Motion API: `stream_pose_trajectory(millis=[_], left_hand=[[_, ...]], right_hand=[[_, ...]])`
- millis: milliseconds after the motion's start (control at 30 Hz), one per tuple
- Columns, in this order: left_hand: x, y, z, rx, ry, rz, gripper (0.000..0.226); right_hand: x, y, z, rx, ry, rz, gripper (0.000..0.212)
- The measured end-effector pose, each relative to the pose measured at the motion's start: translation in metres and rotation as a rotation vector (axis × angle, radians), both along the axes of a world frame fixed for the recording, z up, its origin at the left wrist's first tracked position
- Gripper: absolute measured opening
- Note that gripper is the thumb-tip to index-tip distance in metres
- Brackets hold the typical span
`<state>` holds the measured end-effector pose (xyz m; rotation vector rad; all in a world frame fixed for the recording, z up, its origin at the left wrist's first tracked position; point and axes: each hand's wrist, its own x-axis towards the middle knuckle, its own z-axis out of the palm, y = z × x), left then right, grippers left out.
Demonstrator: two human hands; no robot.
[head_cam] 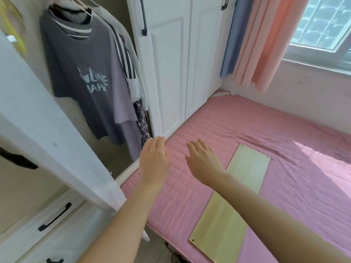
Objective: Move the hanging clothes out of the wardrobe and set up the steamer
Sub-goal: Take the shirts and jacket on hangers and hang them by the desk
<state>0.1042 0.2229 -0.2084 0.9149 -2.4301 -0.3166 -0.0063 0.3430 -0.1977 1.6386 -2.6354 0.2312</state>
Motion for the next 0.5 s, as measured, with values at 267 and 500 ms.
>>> stream_pose_trajectory(millis=[267,500], left_hand=[[-0.044,-0.069,0.039,-0.043,0.028,0.233,0.032],[-0.075,-0.142,0.085,-0.12,0.058,0.353,0.034]], right_hand=[[-0.066,-0.088,0.045,-0.071,0.054,0.23,0.047],[-0.108,-0.176,0.094,-0.159,0.142,0.366,0.042]])
